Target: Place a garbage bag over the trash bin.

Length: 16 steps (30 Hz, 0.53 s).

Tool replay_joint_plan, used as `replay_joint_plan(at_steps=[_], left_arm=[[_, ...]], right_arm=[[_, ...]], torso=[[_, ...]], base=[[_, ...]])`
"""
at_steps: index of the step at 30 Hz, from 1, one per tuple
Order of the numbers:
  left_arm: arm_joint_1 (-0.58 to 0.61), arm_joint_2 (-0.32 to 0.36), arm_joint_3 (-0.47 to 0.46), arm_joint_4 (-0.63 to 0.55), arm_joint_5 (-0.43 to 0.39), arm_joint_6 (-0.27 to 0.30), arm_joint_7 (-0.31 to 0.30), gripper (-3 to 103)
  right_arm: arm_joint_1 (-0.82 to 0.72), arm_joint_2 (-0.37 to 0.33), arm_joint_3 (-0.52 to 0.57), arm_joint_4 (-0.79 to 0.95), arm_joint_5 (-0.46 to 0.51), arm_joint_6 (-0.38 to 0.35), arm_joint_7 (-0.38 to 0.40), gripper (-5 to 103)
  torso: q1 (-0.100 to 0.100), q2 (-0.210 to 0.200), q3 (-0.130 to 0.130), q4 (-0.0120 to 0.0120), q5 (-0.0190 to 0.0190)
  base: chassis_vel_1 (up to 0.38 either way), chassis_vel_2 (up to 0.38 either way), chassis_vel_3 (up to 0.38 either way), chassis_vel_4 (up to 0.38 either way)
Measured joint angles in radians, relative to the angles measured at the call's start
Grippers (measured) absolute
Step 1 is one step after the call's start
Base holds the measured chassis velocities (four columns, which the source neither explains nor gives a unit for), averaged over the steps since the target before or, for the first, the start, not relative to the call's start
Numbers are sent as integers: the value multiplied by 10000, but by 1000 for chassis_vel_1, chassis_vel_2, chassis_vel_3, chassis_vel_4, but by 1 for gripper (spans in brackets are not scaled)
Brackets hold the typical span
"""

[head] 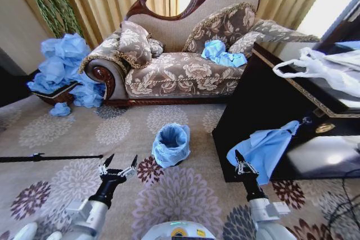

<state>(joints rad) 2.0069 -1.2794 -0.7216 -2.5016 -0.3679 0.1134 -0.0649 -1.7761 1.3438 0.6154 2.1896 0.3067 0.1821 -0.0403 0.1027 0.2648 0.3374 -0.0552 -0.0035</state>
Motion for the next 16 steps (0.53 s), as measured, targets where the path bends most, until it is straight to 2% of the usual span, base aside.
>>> replay_joint_plan(at_steps=[16], left_arm=[[1,-1,-1,12,0,-9,5,100]], right_arm=[[3,-7,-9,8,-2,0,14,0]], torso=[[0,0,0,0,0]], base=[[0,0,0,0]])
